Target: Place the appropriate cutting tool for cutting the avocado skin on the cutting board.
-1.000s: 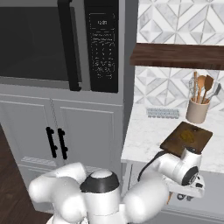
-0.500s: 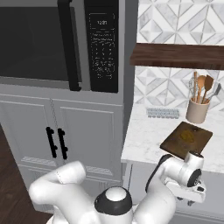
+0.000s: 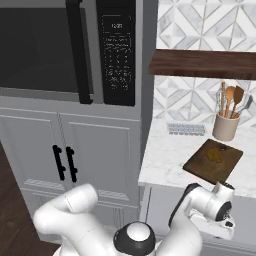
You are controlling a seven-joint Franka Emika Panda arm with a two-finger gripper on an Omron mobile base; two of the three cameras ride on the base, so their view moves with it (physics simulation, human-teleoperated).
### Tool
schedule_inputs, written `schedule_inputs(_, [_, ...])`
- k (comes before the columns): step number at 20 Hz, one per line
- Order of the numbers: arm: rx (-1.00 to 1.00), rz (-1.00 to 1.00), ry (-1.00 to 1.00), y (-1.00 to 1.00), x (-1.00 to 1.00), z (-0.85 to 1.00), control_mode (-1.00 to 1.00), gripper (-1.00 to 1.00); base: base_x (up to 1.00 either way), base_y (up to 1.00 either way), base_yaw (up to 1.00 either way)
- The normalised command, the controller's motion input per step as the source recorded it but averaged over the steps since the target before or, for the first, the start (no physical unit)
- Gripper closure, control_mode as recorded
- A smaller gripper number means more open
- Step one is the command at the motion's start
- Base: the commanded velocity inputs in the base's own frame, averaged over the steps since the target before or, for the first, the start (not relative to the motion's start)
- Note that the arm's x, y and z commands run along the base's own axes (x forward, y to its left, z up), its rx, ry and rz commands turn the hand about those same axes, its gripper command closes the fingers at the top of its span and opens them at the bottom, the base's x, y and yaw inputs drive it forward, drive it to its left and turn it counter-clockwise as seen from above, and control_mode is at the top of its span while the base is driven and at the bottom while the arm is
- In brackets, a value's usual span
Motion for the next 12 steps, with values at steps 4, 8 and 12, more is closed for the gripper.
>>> schedule_inputs(4, [0.03,0.00,0.00,0.00,-0.29,-0.11,-1.00,-1.00,0.00,0.00,0.00])
schedule_inputs(8, [0.01,0.00,0.01,0.04,-0.49,-0.01,-1.00,-1.00,0.00,0.00,0.00])
schedule_inputs(12, [0.00,0.00,0.06,0.09,-0.53,0.00,-1.00,-1.00,0.00,0.00,0.00])
